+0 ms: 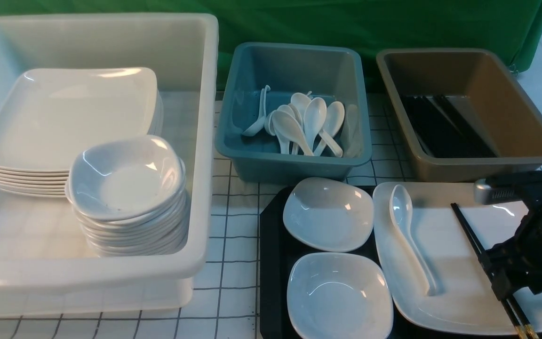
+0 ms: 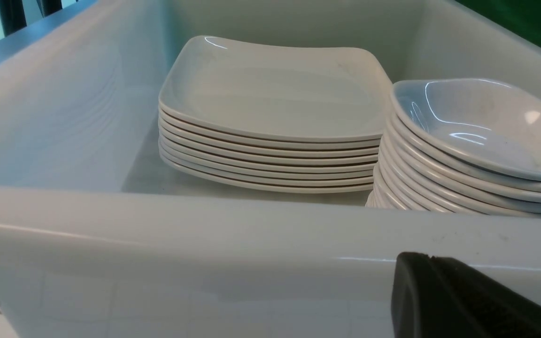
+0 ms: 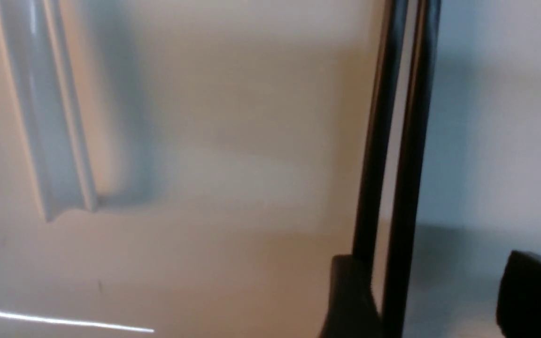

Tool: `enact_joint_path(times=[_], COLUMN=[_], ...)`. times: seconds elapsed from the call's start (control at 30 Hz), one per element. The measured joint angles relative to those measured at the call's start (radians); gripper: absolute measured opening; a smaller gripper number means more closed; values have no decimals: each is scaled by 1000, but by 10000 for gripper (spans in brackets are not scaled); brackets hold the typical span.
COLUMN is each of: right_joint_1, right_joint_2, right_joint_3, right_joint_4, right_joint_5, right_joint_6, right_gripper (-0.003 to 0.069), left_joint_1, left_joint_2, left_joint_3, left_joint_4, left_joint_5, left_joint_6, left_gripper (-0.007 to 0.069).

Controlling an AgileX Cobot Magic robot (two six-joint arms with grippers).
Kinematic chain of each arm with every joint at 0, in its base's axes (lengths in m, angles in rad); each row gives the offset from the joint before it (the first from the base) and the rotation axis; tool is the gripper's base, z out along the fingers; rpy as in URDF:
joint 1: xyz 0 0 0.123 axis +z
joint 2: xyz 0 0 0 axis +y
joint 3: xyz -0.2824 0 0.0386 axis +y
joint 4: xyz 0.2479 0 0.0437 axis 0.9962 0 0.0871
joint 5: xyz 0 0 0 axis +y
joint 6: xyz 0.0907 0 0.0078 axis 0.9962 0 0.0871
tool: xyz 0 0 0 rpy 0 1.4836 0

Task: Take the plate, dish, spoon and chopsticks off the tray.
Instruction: Use the right arm to grab a pair of chopsticks from the plate, then use the right arm to put the chopsticks into the small storage box on the right

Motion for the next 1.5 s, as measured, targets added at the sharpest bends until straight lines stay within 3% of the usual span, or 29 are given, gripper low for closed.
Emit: enact_joint_path(times=[0.23, 0.37, 0.5, 0.83, 1.1, 1.37, 1.4, 1.5], right_joint_1=[0, 0, 0, 0, 0, 0, 0, 0], right_joint_2=[26, 42, 43, -115, -299, -214, -163, -86], right_joint_3=[-1, -1, -5, -27, -194, -394, -420, -428], right_joint_4=[0, 0, 0, 69, 71, 72, 72, 72], right_joint_5=[-21, -23, 1, 187, 172, -69, -200, -367], right_joint_6=[-1, -18, -23, -53, -53, -49, -43, -36], right_gripper=[386, 298, 120, 124, 124, 124, 124, 124], left_joint_1=[0, 0, 0, 0, 0, 0, 0, 0], left_joint_2=[0, 0, 0, 0, 0, 0, 0, 0], left_joint_3=[0, 0, 0, 0, 0, 0, 0, 0], left_joint_4=[0, -5, -5, -5, 0, -5, -5, -5], left_joint_5=[0, 0, 0, 0, 0, 0, 0, 0], left_joint_6=[0, 0, 0, 0, 0, 0, 0, 0], left_gripper=[21, 21, 21, 21, 21, 21, 21, 21])
